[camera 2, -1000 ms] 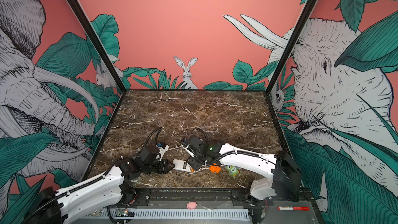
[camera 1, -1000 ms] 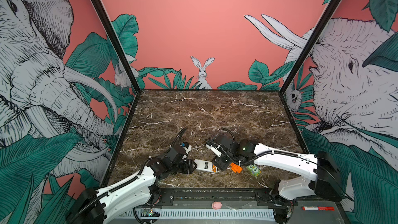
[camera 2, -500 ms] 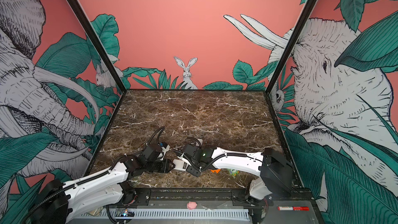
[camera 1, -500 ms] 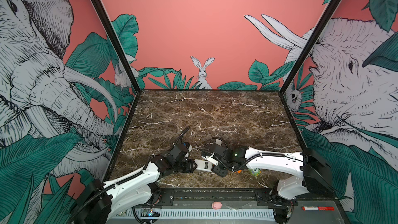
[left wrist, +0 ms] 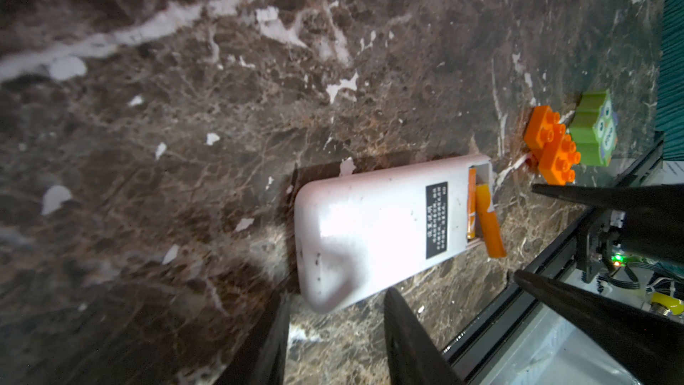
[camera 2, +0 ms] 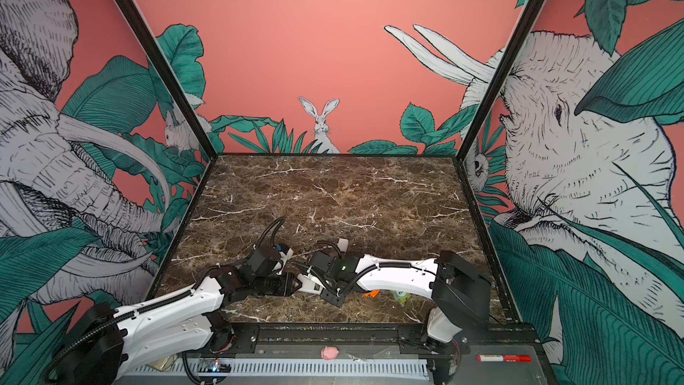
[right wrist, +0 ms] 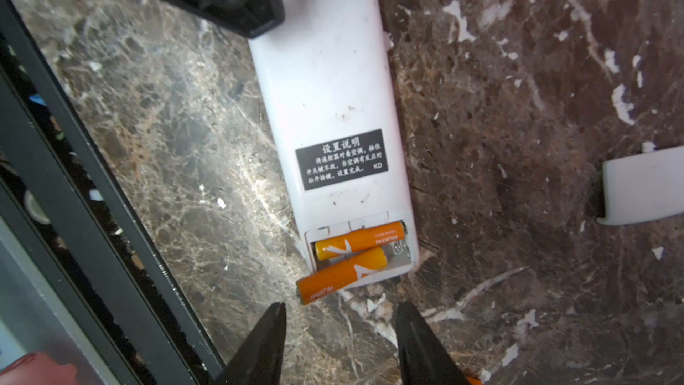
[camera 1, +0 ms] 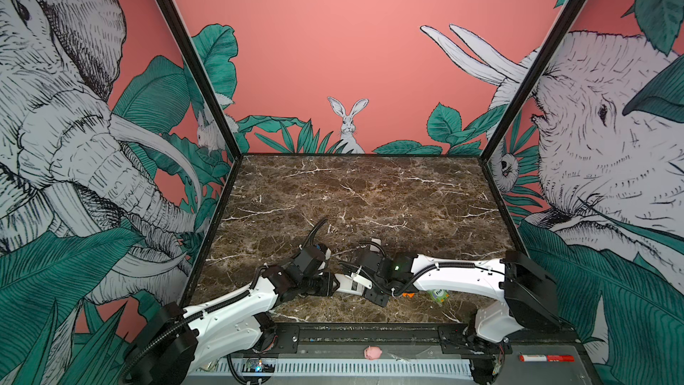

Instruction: Load the batteries into the remote control

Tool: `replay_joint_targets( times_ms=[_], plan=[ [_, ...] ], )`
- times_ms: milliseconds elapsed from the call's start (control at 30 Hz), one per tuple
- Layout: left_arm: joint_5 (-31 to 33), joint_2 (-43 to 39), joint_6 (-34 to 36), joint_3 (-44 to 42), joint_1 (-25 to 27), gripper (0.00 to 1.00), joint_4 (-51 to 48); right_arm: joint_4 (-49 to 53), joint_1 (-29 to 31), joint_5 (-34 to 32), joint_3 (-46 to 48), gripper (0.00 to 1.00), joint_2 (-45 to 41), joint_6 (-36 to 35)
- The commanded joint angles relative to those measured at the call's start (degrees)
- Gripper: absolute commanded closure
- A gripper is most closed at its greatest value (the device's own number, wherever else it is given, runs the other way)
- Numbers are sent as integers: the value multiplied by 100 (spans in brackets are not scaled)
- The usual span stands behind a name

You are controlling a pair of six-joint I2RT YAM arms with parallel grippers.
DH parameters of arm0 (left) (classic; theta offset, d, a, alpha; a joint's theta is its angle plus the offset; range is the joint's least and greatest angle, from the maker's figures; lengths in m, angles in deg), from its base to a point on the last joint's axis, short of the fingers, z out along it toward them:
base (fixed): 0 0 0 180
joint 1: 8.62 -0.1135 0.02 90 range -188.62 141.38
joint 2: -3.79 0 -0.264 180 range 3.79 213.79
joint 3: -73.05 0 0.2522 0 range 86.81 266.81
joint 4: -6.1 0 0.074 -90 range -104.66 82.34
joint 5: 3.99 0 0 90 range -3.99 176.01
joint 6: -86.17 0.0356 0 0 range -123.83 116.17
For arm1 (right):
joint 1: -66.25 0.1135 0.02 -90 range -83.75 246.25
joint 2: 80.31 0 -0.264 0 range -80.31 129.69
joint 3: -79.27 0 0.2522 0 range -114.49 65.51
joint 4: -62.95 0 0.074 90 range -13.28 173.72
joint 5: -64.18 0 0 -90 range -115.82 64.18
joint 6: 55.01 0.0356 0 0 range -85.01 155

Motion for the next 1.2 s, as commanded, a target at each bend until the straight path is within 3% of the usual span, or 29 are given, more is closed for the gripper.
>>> replay_joint_targets(
  times_ms=[0, 167, 600, 1167],
  plan=[
    [21, 37, -56, 22, -7, 57, 123, 12, 51, 40, -135, 57, 84, -71],
    [24, 41, -79, 11, -7, 57, 164, -9, 55, 66, -151, 62, 99, -87],
    [37, 95, -129, -37, -7, 58, 229, -32, 64, 414, -231, 63, 261, -104],
    [55, 107, -161, -97, -7, 60, 299, 47, 66, 234, -213, 72, 479, -112]
  ],
)
